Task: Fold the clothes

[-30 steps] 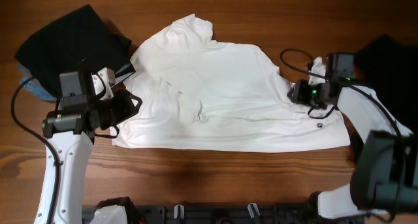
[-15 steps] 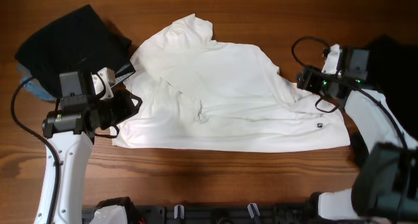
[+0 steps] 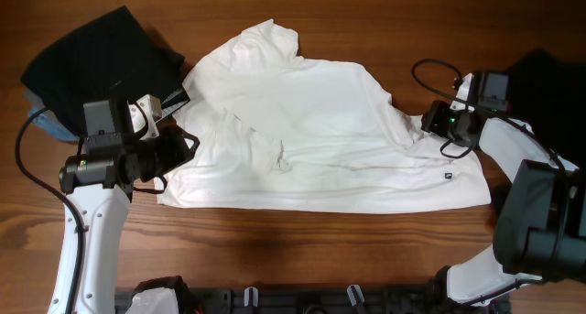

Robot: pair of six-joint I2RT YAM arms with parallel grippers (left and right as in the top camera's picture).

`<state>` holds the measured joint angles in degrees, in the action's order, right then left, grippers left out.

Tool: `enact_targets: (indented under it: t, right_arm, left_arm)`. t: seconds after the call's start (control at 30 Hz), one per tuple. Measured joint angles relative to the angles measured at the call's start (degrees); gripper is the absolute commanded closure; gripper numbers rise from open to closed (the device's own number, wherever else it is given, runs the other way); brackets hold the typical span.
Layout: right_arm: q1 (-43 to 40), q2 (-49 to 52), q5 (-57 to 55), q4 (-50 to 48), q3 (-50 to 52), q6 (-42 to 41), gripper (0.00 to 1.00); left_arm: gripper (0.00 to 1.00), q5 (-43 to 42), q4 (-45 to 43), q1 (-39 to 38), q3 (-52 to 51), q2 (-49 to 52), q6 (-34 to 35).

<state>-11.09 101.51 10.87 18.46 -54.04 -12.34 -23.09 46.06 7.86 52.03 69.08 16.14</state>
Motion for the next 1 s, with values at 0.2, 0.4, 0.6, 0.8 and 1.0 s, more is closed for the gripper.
enact_targets:
  t: [0.2, 0.4, 0.6, 0.8, 1.0]
  right_arm:
    - [0.0, 2.3, 1.0, -3.0, -0.3, 0.2, 0.62]
    - [0.0, 3.4, 1.1, -4.8, -0.8, 0.2, 0.95]
    - [0.0, 3.6, 1.1, -4.4, -0.9, 0.2, 0.96]
    - [-0.9, 1.5, 1.0, -4.1, -4.4, 0.2, 0.96]
    - [-4.4, -2.6, -0.5, -9.6, -7.1, 0.2, 0.96]
  left_arm:
    - [0.59, 0.0, 0.0, 0.0, 0.0, 0.0, 0.0]
    - [0.59, 0.0, 0.0, 0.0, 0.0, 0.0, 0.0]
    - [0.59, 0.0, 0.0, 0.0, 0.0, 0.0, 0.0]
    - [0.59, 0.0, 0.0, 0.0, 0.0, 0.0, 0.0]
    - [0.59, 0.0, 0.0, 0.0, 0.0, 0.0, 0.0]
